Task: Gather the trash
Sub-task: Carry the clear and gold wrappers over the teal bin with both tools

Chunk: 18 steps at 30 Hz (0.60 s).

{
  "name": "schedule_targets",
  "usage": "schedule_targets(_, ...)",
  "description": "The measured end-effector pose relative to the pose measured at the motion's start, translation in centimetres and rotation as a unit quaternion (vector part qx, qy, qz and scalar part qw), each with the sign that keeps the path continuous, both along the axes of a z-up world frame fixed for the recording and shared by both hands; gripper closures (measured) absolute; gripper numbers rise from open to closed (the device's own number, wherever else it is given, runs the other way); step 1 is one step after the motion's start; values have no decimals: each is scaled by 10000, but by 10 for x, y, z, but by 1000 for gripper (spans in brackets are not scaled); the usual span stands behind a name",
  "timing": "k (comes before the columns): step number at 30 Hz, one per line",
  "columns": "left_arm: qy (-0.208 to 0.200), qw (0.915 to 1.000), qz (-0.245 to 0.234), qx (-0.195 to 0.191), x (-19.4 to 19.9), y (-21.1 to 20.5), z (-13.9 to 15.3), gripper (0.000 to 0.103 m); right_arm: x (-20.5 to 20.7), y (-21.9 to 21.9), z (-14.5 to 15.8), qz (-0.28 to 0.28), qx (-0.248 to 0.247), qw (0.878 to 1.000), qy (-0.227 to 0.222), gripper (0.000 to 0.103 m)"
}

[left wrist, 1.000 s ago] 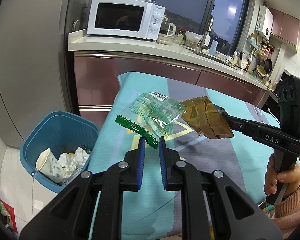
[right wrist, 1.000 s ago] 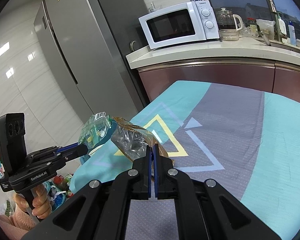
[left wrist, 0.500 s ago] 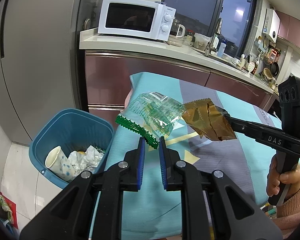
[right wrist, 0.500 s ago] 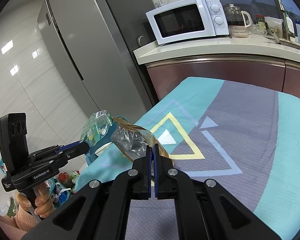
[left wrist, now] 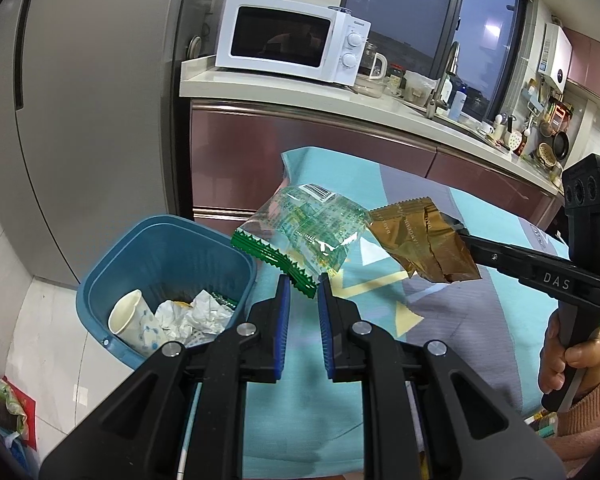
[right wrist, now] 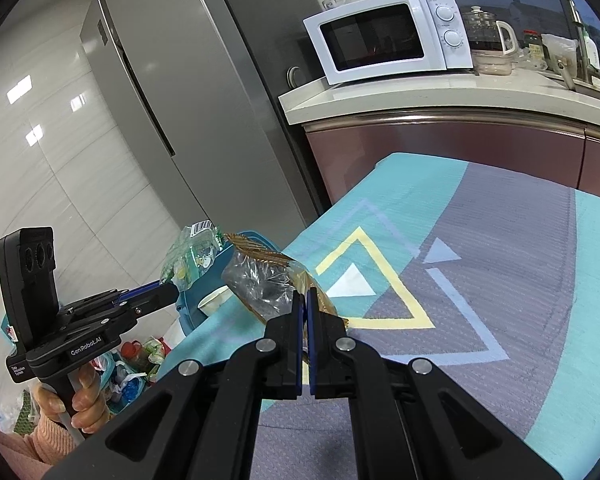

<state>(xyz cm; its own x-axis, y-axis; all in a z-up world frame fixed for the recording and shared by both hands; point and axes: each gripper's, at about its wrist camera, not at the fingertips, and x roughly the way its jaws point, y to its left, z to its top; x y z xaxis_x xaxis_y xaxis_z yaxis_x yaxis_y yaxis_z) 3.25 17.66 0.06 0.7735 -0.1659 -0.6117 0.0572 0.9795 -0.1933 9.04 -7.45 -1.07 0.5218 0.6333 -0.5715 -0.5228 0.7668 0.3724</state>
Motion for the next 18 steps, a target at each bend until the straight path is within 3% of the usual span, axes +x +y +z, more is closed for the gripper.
schedule_targets(18,-22,9997,246,-12,-7,14,1,89,5,29,4,245,-41,9997,-19,102)
